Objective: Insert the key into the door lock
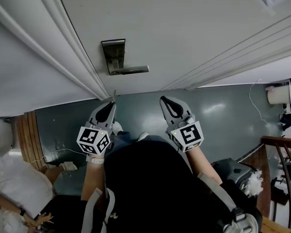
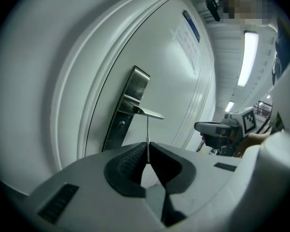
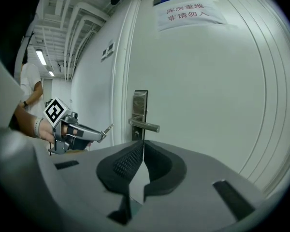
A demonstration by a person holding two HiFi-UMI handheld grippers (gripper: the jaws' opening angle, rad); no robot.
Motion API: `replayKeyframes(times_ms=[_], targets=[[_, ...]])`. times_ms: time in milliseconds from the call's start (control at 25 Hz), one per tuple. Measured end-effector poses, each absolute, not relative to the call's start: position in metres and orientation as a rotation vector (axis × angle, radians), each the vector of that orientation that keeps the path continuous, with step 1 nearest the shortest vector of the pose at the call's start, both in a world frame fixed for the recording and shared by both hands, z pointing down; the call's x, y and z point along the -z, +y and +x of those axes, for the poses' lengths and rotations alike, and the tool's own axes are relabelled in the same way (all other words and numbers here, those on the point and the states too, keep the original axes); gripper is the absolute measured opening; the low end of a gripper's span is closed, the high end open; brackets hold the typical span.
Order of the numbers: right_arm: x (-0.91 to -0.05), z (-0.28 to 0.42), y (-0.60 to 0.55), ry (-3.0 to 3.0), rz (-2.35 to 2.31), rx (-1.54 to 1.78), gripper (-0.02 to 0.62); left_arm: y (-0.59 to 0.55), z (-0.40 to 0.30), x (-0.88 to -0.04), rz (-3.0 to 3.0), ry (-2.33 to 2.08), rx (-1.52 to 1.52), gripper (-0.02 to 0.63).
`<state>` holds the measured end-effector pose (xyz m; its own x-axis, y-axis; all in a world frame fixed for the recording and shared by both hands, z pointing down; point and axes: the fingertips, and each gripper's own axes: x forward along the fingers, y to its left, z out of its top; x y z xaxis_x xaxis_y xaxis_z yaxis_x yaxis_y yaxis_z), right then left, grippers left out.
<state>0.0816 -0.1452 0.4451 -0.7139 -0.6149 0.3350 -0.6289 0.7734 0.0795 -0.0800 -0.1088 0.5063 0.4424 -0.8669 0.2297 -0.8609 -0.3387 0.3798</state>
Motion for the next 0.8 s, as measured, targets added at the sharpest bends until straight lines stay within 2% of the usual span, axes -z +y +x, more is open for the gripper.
replayKeyframes(times_ms=[800], targets=[[-0.453,0.043,-0.168,-2.503,1.064,-0.075,0.018,-0.16,-0.105,-0.557,1.939,-0.993,0.362,0.025]])
